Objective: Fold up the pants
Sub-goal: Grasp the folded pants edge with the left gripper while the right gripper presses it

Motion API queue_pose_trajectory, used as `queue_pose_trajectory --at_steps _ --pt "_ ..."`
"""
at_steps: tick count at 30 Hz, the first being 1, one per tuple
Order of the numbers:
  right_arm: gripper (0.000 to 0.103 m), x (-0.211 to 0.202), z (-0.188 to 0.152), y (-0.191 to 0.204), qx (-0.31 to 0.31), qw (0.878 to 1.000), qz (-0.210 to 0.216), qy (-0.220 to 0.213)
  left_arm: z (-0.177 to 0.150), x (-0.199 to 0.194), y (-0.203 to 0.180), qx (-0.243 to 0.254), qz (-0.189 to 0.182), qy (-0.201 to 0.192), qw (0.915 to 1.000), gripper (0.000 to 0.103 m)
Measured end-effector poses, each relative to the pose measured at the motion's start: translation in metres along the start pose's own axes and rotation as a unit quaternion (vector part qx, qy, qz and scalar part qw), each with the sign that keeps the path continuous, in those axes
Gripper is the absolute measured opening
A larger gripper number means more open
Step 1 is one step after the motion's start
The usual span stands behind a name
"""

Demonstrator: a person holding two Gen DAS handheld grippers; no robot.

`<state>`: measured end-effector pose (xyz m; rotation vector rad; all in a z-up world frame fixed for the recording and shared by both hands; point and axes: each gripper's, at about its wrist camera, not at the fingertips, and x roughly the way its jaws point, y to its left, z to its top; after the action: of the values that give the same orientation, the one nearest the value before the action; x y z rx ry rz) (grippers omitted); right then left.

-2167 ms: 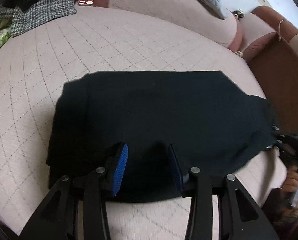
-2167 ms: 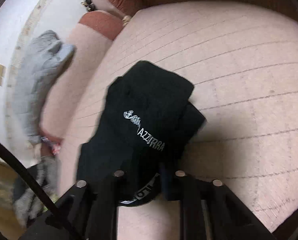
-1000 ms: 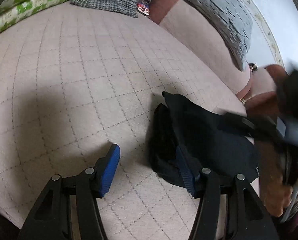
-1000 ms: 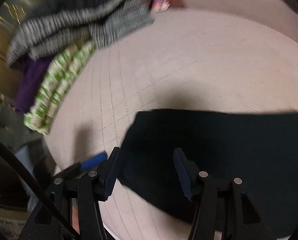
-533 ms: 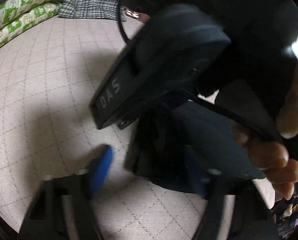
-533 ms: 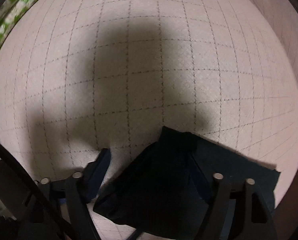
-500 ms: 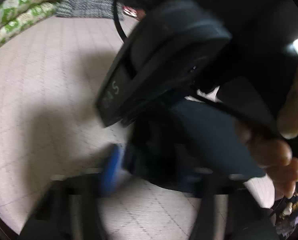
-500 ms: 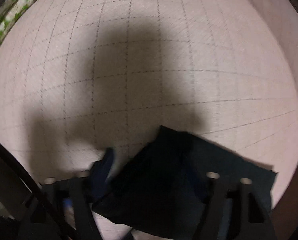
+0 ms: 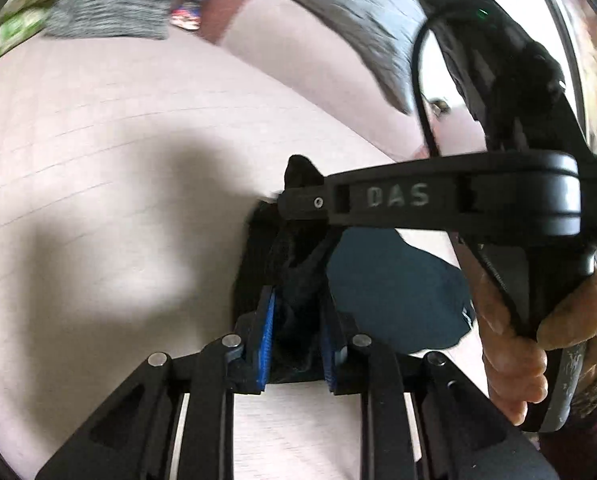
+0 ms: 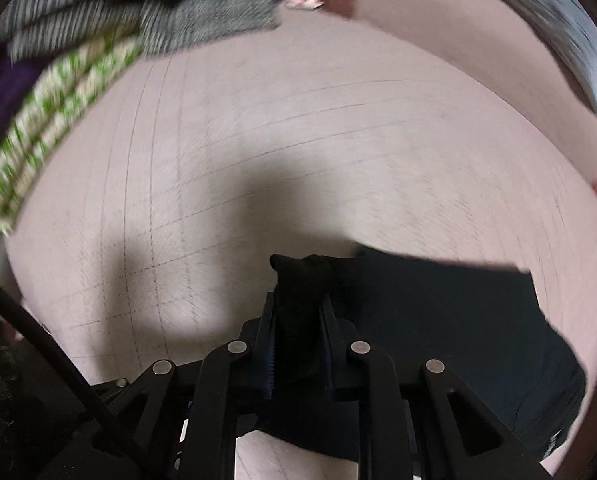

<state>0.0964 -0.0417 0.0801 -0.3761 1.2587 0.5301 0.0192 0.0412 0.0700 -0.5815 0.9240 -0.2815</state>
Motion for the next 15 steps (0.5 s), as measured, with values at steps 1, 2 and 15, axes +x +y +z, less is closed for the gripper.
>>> queue_pose_trajectory --at_steps 1,2,15 --pt "0.018 -0.008 -0.004 -0.012 0.014 1.0 0.005 -0.01 0.0 0.005 -0.009 0.005 -0.005 0.005 1.0 0.019" --pt "0.018 -0.014 -0.002 -0.019 0.028 0.999 0.009 -0.018 -0.001 0.014 -0.021 0.01 -0.012 0.013 0.9998 0.019" --pt "0.028 -0.012 -0.081 -0.186 0.25 0.962 0.061 -0.091 -0.024 0.064 -0.097 0.099 -0.02 0.087 0.9911 0.039"
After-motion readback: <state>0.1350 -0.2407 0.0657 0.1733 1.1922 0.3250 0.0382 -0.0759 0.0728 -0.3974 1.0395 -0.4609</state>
